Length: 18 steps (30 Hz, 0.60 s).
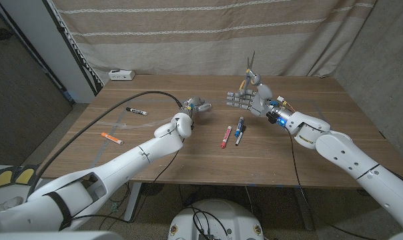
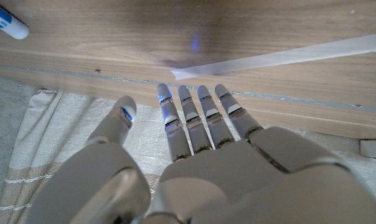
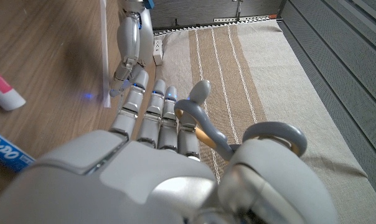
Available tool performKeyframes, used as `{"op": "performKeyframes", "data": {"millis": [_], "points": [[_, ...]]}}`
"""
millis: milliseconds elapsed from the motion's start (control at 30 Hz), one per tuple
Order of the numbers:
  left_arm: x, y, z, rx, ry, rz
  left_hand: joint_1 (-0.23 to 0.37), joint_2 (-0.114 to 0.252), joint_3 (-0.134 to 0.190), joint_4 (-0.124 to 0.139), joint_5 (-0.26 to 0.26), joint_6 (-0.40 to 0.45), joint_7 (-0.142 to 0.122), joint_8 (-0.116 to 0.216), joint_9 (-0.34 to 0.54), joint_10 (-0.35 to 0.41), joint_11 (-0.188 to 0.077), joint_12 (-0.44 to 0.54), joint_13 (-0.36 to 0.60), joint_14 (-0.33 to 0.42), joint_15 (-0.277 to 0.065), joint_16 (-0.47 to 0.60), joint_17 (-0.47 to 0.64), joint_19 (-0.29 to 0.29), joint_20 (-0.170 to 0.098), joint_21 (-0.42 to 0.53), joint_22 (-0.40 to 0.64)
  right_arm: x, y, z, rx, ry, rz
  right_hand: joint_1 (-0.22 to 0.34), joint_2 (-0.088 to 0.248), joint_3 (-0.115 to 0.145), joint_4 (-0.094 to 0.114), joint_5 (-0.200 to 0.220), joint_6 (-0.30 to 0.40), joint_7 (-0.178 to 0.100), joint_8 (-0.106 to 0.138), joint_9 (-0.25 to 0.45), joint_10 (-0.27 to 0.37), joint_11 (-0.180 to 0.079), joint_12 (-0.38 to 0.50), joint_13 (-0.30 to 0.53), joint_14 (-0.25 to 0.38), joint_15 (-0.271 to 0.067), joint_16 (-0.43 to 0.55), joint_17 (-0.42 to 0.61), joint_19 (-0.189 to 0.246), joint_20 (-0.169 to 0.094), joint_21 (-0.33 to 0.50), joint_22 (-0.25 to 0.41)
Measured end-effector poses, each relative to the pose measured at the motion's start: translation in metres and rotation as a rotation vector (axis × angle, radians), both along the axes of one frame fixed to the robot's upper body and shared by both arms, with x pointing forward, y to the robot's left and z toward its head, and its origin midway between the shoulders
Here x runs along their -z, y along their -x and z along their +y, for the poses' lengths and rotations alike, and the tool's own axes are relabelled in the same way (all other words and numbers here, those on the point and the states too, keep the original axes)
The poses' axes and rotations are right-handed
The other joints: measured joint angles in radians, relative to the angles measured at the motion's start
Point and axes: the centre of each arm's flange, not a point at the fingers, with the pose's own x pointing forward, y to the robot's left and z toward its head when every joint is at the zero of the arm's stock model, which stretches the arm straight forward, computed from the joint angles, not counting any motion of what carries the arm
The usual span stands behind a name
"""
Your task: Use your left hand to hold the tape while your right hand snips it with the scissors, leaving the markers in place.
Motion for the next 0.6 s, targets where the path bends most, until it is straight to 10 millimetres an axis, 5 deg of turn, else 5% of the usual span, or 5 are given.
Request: {"op": "performKeyframes", "data": {"millis": [600], "points": [[0.0044,-0.0053,-0.0021,0.019,-0.030,0.049,0.000,0.000,0.000,0.000,0.000,-0.015,0.000,0.000,0.000,0.004,0.004,0.000,0.000,-0.006,-0.005,0.000,0.000,0.005,-0.005,-0.008,0.000,0.0004,0.0019,0.0007,0.003,-0.005,-0.002,-0.005,0.005,-0.001,-0.001,0.000,-0.003,0.004,0.000,0.000,0.000,0.000,-0.006,0.000,0.006,0.002,-0.008,0.000,0.009,0.002,-0.026,0.000]]}}
